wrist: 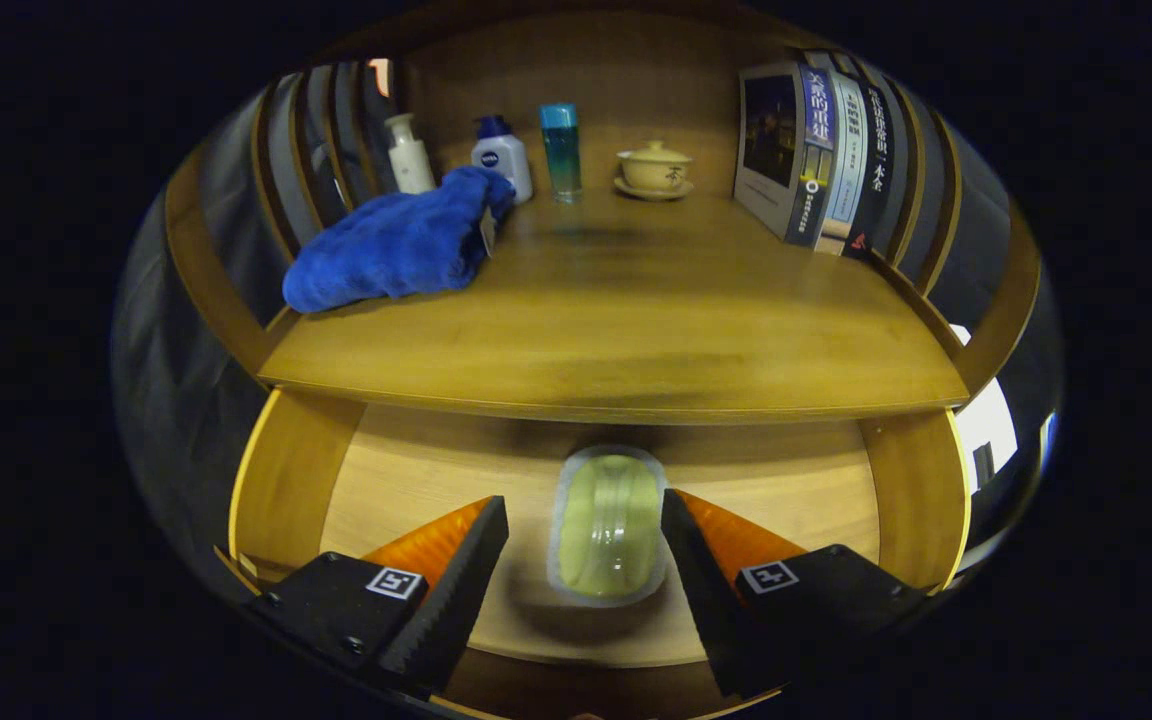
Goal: Pull open the drawer, take out the items inside it, and place them on the countertop above the cabinet.
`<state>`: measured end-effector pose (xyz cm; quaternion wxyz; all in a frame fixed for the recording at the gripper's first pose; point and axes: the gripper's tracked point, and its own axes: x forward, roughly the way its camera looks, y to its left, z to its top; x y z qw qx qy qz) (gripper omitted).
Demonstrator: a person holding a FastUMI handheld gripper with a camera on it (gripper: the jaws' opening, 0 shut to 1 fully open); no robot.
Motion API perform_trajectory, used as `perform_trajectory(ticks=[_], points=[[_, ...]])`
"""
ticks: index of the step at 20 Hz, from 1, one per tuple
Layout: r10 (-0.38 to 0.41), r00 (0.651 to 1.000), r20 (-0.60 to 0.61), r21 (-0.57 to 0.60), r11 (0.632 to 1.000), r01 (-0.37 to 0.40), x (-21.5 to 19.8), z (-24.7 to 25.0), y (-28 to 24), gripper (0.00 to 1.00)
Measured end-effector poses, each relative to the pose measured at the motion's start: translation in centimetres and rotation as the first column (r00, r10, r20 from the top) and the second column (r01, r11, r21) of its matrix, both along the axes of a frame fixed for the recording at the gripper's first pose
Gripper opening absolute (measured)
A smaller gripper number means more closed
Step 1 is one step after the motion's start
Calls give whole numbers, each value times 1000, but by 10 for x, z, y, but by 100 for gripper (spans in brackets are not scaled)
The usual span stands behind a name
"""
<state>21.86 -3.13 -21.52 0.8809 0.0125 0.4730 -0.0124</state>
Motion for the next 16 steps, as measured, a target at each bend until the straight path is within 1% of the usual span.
perform_trajectory(ticks=[4, 7, 12, 13, 14, 16], points=[[-19, 999, -43, -20, 1000, 18, 1, -16, -9, 96], [-32, 997, -65, 11, 999, 33, -2, -23, -5, 89], [-23, 997, -75, 13, 1000, 24, -3, -32, -3, 76], [-20, 995, -96, 8, 1000, 21, -9, -35, -4, 65], [-22, 998, -60, -18, 1000, 21, -3, -32, -9, 54], [-28, 998, -57, 3, 1000, 28, -7, -32, -7, 28]])
